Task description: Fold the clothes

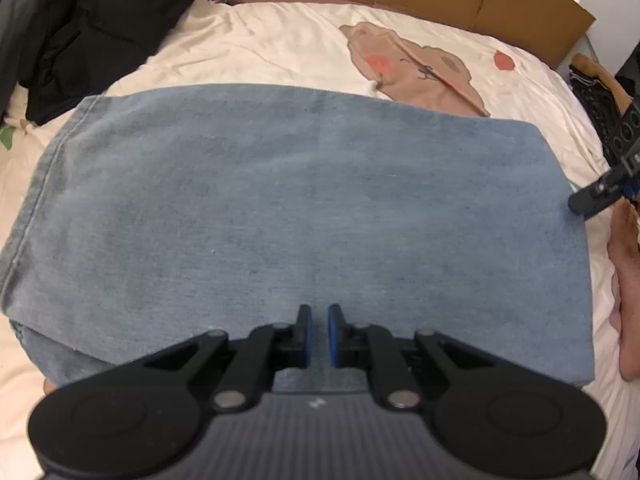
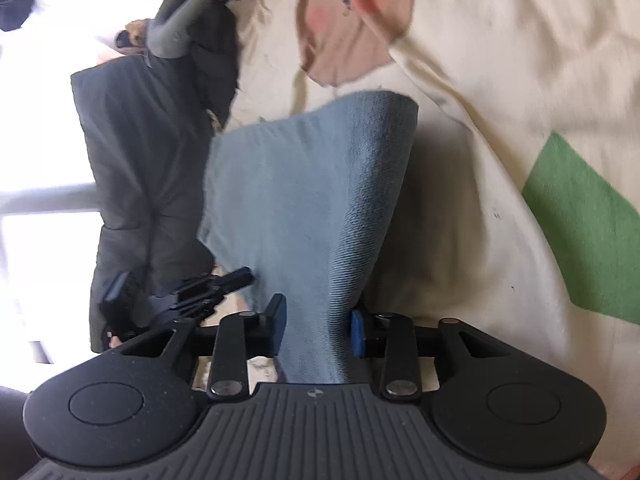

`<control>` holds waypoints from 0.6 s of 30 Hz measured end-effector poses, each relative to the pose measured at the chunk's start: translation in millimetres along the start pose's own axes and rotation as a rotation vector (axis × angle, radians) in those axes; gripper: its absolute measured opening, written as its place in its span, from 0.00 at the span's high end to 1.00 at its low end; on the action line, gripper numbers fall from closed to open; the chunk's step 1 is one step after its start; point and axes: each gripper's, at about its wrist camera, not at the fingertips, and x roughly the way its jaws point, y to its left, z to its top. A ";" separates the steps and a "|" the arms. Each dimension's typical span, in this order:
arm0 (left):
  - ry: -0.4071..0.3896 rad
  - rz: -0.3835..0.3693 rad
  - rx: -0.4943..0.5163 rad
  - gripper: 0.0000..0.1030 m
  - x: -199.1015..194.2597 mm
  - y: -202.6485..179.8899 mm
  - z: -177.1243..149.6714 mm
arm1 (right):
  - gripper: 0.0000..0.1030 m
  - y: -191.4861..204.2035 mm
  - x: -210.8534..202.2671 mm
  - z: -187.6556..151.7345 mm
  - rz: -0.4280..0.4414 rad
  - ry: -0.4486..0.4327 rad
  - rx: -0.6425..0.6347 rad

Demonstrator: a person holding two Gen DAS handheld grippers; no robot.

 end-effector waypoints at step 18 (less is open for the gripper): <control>-0.026 -0.001 -0.023 0.91 -3.8 1.9 -1.8 | 0.69 2.1 30.1 -15.5 0.040 -0.033 -0.034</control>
